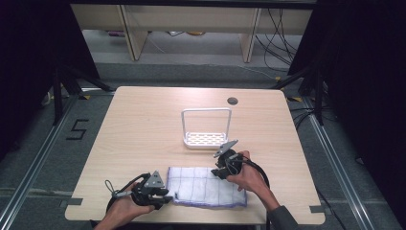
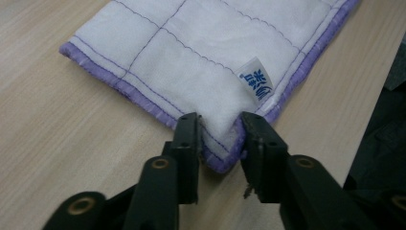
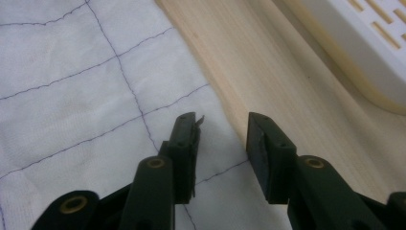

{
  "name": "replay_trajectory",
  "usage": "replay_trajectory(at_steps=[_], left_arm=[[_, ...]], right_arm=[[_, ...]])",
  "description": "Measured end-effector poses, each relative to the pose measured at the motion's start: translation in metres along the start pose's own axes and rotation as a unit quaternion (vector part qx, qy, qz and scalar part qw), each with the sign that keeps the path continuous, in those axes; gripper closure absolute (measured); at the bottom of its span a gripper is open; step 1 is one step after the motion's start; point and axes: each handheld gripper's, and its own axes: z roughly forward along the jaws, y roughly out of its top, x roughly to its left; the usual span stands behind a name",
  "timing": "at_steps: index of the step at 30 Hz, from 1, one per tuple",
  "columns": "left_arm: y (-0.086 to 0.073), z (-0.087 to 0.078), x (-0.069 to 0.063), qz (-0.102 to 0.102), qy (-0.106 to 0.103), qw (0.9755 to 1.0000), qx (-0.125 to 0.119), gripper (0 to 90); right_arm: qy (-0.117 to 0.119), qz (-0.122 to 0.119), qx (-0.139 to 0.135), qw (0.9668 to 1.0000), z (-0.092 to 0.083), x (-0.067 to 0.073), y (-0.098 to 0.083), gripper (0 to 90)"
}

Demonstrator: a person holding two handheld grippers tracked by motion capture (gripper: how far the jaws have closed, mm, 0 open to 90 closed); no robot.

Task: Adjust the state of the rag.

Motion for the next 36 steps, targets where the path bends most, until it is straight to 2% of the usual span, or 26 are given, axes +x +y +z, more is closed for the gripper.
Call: replay_trajectory(at_steps=[2,3,4,7,8,11,12,14,15,16,17,19,20,21,23,24,25,27,28,30,31,34,35,36], left_arm=[[0.001,0.002,-0.001,0.015,0.008,0.9998,0.006,79.1],[0.002,0.002,0.0,0.015,0.003,0.9999,0.005,80.2],[0.003,0.002,0.001,0.028,0.005,0.9995,0.013,81.0],[0.005,0.002,0.002,0.033,0.012,0.9993,0.013,82.2],[0.005,0.002,0.003,0.034,0.009,0.9993,0.011,82.3],[0.006,0.001,0.008,0.04,0.006,0.9991,0.014,82.7],[0.007,0.001,0.009,0.037,0.008,0.9992,0.012,82.7],[0.009,-0.001,0.015,0.05,0.005,0.9985,0.022,82.8],[0.01,-0.001,0.017,0.047,0.005,0.9987,0.021,82.8],[0.011,-0.002,0.02,0.053,0.007,0.9983,0.024,82.9],[0.012,-0.001,0.022,0.048,0.005,0.9987,0.018,82.9],[0.016,-0.001,0.028,0.047,0.011,0.9987,0.014,82.9],[0.018,-0.001,0.031,0.057,0.015,0.9982,0.006,82.9],[0.021,-0.002,0.035,0.067,0.011,0.9977,0.009,82.9],[0.025,-0.002,0.04,0.063,0.017,0.9979,0.006,82.9],[0.028,-0.003,0.043,0.074,0.015,0.9971,0.012,82.9],[0.03,-0.002,0.045,0.075,0.017,0.997,0.009,82.9],[0.034,-0.001,0.048,0.082,0.02,0.9964,0.01,83.0],[0.036,-0.001,0.051,0.091,0.016,0.9955,0.019,83.0],[0.039,0.001,0.054,0.09,0.017,0.9957,0.015,82.9],[0.04,0.002,0.056,0.098,0.015,0.9949,0.02,82.9],[0.044,0.007,0.061,0.102,0.012,0.9945,0.021,82.8],[0.045,0.01,0.063,0.102,0.013,0.9945,0.021,82.8],[0.046,0.012,0.065,0.104,0.012,0.9943,0.023,82.8]], right_arm=[[0.0,0.003,0.004,1.0,0.001,0.0,-0.001,72.7],[0.003,0.004,0.007,1.0,0.001,0.0,-0.001,75.9],[0.007,-0.001,0.007,0.9999,0.001,-0.001,-0.001,79.2],[0.017,0.001,0.015,0.9998,0.001,-0.001,-0.003,86.1],[0.015,0.0,0.016,0.9998,0.0,-0.001,-0.003,87.0],[0.009,-0.002,0.021,0.9997,-0.001,0.001,-0.003,88.1],[0.008,-0.004,0.021,0.9997,-0.001,0.002,-0.003,88.3],[0.005,0.004,0.024,0.9997,-0.004,0.005,-0.004,88.4],[0.005,0.004,0.022,0.9997,-0.005,0.006,-0.004,88.4],[0.004,0.006,0.023,0.9997,-0.007,0.008,-0.004,88.5],[0.002,0.0,0.019,0.9998,-0.008,0.009,-0.005,88.5],[0.001,0.011,0.021,0.9997,-0.012,0.013,-0.006,88.5],[0.002,0.009,0.018,0.9998,-0.013,0.014,-0.007,88.5],[0.002,0.015,0.021,0.9997,-0.014,0.016,-0.009,88.5],[0.002,0.029,0.021,0.9994,-0.015,0.02,-0.013,88.5],[0.006,0.031,0.018,0.9993,-0.015,0.022,-0.015,88.5],[0.008,0.047,0.02,0.9987,-0.016,0.025,-0.018,88.5],[0.013,0.051,0.017,0.9985,-0.015,0.03,-0.021,88.5],[0.014,0.052,0.016,0.9984,-0.016,0.033,-0.023,88.5],[0.012,0.057,0.01,0.9982,-0.017,0.038,-0.025,88.5],[0.013,0.058,0.007,0.9982,-0.018,0.041,-0.026,88.5],[0.015,0.06,0.003,0.9981,-0.019,0.047,-0.029,88.4],[0.014,0.071,0.006,0.9973,-0.019,0.05,-0.029,88.4],[0.015,0.068,0.005,0.9976,-0.019,0.049,-0.03,88.4]])
